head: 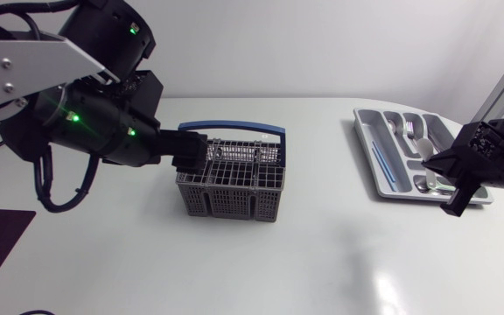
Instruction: Unload the cutlery basket into the drawer organizer.
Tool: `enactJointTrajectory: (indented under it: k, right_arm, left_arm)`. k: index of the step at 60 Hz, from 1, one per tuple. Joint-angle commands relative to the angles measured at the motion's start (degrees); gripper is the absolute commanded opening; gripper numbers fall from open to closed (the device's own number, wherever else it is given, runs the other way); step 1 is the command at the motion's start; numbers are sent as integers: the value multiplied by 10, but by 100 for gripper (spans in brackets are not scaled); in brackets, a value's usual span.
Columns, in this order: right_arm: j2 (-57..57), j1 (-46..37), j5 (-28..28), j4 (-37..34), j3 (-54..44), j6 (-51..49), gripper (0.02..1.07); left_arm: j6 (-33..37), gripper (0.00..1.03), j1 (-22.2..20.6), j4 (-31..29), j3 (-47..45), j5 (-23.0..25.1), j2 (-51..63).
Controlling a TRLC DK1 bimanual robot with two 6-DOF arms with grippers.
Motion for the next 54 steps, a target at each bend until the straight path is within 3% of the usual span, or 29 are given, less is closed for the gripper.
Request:
enactJointTrajectory:
  k: [1,19,33,54]
  right_arm:
    - [38,-24,9,22,-2,-44,8]
    - [168,-80,41,145,12,-117,8]
    - [265,-104,71,171,73,-151,8]
    - [363,-123,140,276,89,-216,8]
  left_arm:
    - [-10,99,7,-8,14,-6,-13]
    - [-2,99,15,-9,-8,-6,-32]
    - [0,99,18,-10,-21,-6,-40]
    - [7,99,19,-10,-33,-7,-48]
